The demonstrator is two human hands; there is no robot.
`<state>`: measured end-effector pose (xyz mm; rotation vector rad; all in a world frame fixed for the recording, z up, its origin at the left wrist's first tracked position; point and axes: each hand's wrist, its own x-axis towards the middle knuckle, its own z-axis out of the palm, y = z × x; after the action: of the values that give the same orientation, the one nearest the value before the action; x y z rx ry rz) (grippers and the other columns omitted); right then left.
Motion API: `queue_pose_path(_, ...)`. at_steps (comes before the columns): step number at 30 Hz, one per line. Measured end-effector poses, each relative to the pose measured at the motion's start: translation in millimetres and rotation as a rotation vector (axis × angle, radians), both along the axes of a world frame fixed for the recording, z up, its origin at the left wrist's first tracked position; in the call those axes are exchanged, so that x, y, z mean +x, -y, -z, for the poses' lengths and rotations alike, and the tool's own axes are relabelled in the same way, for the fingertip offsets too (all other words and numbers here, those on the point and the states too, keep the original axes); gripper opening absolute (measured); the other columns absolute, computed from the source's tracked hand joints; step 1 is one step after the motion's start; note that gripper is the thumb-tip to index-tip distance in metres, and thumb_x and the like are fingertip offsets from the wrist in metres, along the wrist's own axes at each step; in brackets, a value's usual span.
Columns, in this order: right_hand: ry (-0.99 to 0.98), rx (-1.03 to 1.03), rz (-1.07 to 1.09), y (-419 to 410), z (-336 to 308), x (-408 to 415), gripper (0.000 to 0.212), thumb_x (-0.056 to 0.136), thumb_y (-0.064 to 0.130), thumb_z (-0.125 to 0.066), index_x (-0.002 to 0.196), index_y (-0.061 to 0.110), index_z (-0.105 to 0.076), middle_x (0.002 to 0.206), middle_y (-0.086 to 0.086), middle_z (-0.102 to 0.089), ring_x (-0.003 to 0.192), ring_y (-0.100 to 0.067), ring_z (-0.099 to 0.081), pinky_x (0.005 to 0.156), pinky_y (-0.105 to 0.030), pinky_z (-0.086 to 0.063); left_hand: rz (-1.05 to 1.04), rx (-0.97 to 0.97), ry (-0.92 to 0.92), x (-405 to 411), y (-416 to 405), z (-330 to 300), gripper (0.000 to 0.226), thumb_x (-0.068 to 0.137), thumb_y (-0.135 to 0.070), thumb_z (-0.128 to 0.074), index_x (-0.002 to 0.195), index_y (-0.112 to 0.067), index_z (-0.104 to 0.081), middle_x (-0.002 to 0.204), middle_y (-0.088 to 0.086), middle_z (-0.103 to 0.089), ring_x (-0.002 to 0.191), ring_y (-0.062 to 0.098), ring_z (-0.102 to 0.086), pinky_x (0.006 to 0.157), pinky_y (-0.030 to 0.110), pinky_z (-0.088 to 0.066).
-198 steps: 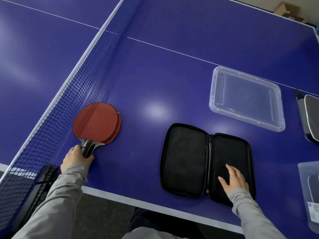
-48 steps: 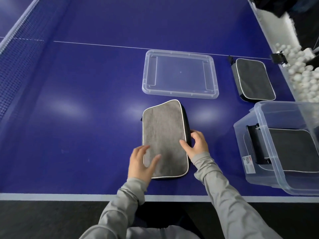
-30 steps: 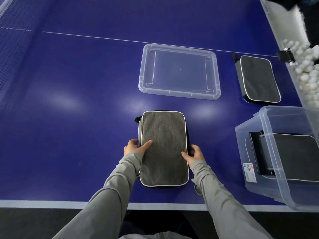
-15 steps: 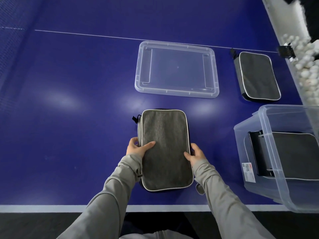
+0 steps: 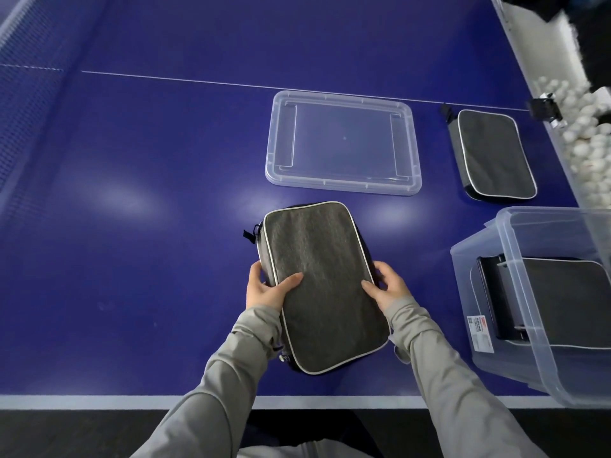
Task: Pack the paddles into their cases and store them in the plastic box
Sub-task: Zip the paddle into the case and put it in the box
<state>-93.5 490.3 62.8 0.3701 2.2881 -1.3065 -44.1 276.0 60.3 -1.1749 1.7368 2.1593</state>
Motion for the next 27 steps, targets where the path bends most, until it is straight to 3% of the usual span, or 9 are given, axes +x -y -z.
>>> queue_pose_path(4, -0.213, 0.074, 0.076, 10, -12, 9, 0.05, 0.084, 0.009, -0.066, 0.13, 0.006, -0.047, 0.124, -0.016, -0.053, 0.114, -0.029, -0.052, 0.095, -0.033, -0.04, -0.115, -0.014, 0.024, -3, 3, -6, 0.052, 0.064, -0.022, -0.085, 0.104, -0.027, -0.053, 0.083, -0.003, -0.068, 0.066, 0.012, -0.067, 0.053, 0.021, -0.051)
queue_pose_path(7, -0.56, 0.298, 0.102, 17, -23, 34, 0.046, 0.081, 0.012, -0.069, 0.123, 0.003, -0.054, 0.118, -0.016, -0.056, 0.112, -0.031, -0.051, 0.093, -0.043, -0.041, -0.204, -0.025, 0.04, -8, 6, -11, 0.053, 0.065, -0.024, -0.084, 0.105, -0.027, -0.051, 0.08, -0.007, -0.065, 0.064, 0.007, -0.063, 0.044, 0.013, -0.046)
queue_pose_path(11, -0.836, 0.4, 0.112, 34, -33, 81, 0.027, 0.082, 0.034, -0.06, 0.098, 0.012, -0.062, 0.095, 0.001, -0.057, 0.091, -0.017, -0.052, 0.076, -0.034, -0.039, -0.332, -0.001, 0.05, -17, 5, -16, 0.045, 0.063, -0.028, -0.084, 0.093, -0.025, -0.05, 0.078, -0.005, -0.062, 0.066, 0.011, -0.061, 0.052, 0.021, -0.045)
queue_pose_path(16, -0.849, 0.399, -0.018, 70, -27, 120, 0.028, 0.08, 0.04, -0.06, 0.076, 0.012, -0.061, 0.071, 0.003, -0.053, 0.066, -0.017, -0.051, 0.063, -0.029, -0.035, -0.492, 0.069, 0.022, -29, -3, -26, 0.057, 0.064, -0.026, -0.083, 0.106, -0.023, -0.044, 0.084, -0.006, -0.057, 0.073, 0.011, -0.059, 0.061, 0.022, -0.044)
queue_pose_path(21, -0.788, 0.438, 0.084, 93, -31, 111, 0.037, 0.072, 0.047, -0.059, 0.069, 0.01, -0.06, 0.062, 0.0, -0.051, 0.055, -0.02, -0.05, 0.054, -0.03, -0.038, -0.596, 0.086, 0.032, -31, -15, -37, 0.062, 0.067, -0.024, -0.081, 0.115, -0.017, -0.044, 0.082, -0.008, -0.054, 0.07, 0.006, -0.055, 0.057, 0.017, -0.039)
queue_pose_path(24, -0.771, 0.478, 0.142, 95, -31, 105, 0.031, 0.071, 0.042, -0.063, 0.069, 0.011, -0.06, 0.063, 0.001, -0.054, 0.055, -0.018, -0.052, 0.055, -0.026, -0.035, -0.625, 0.081, 0.041, -31, -18, -42, 0.067, 0.066, -0.025, -0.082, 0.119, -0.015, -0.042, 0.081, -0.009, -0.053, 0.072, 0.011, -0.056, 0.071, 0.024, -0.04)
queue_pose_path(27, -0.753, 0.484, 0.173, 94, -27, 105, 0.023, 0.066, 0.022, -0.081, 0.07, 0.011, -0.061, 0.062, 0.001, -0.056, 0.054, -0.016, -0.052, 0.055, -0.025, -0.035, -0.639, 0.07, 0.054, -31, -19, -46, 0.07, 0.064, -0.026, -0.083, 0.12, -0.016, -0.042, 0.079, -0.009, -0.053, 0.073, 0.014, -0.056, 0.076, 0.028, -0.04)
